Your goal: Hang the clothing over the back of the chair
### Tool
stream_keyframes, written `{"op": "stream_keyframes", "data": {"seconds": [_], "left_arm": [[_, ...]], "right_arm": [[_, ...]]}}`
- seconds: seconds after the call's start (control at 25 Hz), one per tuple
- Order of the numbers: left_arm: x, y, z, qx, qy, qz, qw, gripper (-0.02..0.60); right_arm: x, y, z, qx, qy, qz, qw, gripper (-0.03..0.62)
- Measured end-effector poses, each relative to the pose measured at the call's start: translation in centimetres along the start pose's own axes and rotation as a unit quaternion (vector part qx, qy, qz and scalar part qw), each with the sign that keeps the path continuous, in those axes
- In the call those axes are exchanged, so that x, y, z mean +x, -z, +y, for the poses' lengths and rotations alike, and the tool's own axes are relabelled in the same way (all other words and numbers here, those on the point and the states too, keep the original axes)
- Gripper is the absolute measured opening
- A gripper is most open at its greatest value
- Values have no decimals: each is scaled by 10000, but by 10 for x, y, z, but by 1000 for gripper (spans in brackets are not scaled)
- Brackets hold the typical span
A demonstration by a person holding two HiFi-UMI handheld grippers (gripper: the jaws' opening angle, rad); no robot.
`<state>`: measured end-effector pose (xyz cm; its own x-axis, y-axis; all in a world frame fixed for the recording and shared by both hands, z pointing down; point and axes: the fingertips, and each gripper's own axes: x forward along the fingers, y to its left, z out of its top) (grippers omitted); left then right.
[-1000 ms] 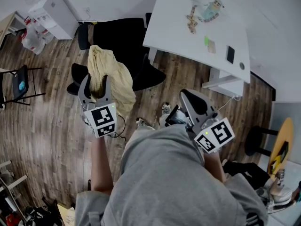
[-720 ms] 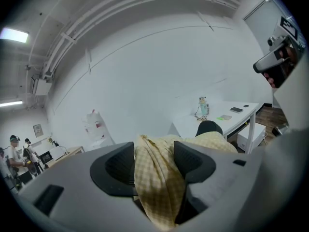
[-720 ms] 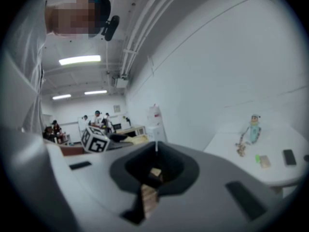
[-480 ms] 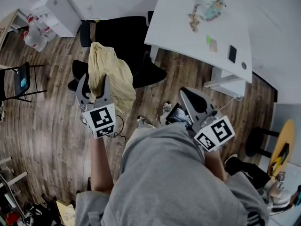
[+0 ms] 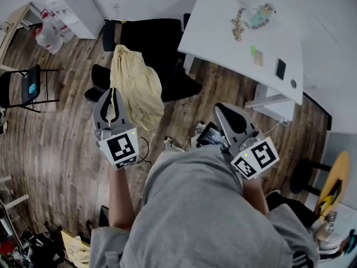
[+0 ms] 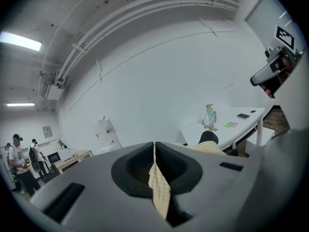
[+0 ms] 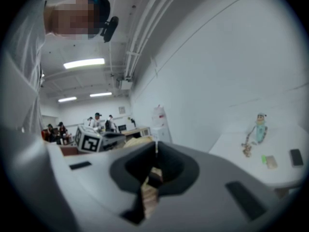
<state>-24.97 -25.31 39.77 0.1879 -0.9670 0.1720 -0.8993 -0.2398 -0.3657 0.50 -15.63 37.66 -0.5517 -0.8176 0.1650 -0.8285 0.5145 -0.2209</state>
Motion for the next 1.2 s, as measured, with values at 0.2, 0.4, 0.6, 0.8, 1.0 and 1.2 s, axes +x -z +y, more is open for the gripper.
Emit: {"op": "stream_keyframes", "data": {"seconds": [0.2,0.4,0.6,0.8,1.0,1.2], "left_arm": [[-17,-11,-3,-241,40,-229,9994,31],[-33,-29,-19,-867,492,-503,9937,31],[-46,-40,-29,-878,545,-616,9927,31],[-61,-45,-35,-1056,606,-638,9905,31],[-76,-52,-40,-1116,680,-760,9885,31],[-89,-61,-45,-1150,826,-947,9854,31]], "right_arm": [[-2,2,4,-16,-139,6,9999,35],[-1,3,10,-12,-289,-18,9996,35],[2,5,18,-42,-456,-11,9990,35],[4,5,25,-102,-614,35,9981,35],[12,2,34,-261,-823,52,9963,35],[16,-5,52,-428,-1182,-6,9921,35]]}}
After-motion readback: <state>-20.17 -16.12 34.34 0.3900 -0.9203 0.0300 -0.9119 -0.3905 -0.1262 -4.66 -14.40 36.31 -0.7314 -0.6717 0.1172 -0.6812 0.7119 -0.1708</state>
